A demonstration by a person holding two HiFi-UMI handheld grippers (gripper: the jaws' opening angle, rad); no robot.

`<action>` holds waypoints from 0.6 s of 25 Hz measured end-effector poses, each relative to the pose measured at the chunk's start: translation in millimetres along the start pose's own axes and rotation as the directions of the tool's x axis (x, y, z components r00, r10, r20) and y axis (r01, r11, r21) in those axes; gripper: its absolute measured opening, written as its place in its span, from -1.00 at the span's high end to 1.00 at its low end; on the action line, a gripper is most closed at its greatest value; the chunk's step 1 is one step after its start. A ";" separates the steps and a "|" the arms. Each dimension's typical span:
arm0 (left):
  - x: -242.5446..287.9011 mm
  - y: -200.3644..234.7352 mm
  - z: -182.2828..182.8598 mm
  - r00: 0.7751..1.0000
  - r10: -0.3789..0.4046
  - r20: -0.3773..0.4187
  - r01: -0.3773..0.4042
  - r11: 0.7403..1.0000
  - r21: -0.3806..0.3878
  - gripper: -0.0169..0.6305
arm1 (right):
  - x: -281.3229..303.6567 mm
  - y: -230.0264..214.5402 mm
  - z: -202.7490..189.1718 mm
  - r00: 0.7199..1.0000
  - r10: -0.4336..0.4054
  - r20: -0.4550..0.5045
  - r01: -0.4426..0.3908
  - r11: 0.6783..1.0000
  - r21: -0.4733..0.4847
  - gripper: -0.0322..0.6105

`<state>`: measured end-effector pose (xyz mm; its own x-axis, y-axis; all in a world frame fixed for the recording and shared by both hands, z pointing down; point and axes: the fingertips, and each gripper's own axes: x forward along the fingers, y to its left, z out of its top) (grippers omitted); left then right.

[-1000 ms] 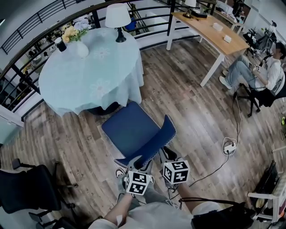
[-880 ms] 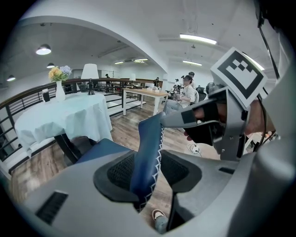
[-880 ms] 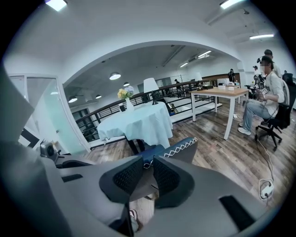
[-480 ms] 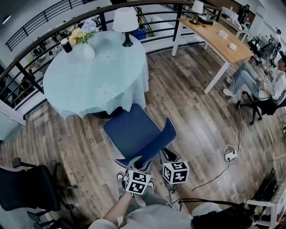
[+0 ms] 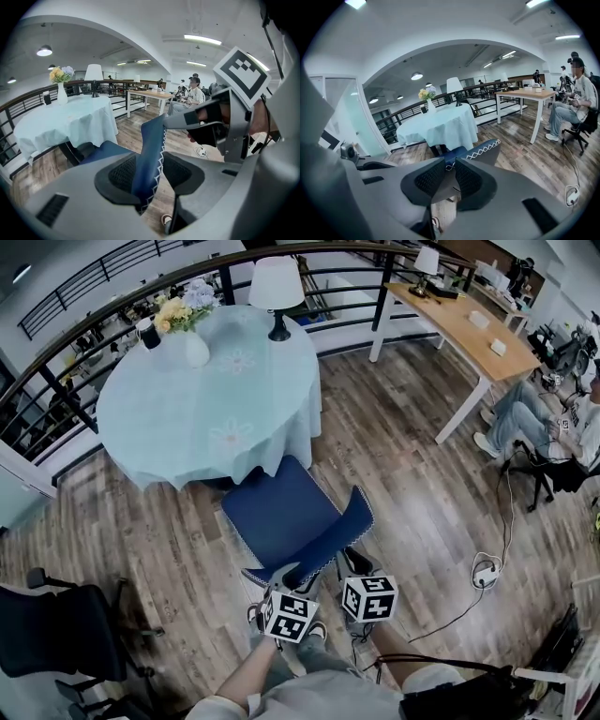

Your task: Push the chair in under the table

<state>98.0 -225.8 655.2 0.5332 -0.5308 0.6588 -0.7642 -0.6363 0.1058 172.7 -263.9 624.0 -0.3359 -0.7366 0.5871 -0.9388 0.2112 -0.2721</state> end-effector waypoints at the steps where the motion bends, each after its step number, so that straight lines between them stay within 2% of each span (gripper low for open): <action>1: 0.7 3.3 0.9 1.000 0.004 -0.001 -0.004 1.000 0.000 0.40 | 2.8 0.9 1.9 1.000 0.000 0.001 0.000 1.000 -0.002 0.68; 15: 12.7 47.4 15.4 1.000 0.029 0.004 -0.029 0.999 0.017 0.39 | 41.8 11.7 26.5 1.000 0.011 0.009 -0.011 1.000 -0.011 0.68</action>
<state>74.2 -271.3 657.0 0.5119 -0.5515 0.6586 -0.7734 -0.6296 0.0739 149.7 -309.2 625.2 -0.3458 -0.7399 0.5770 -0.9358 0.2268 -0.2700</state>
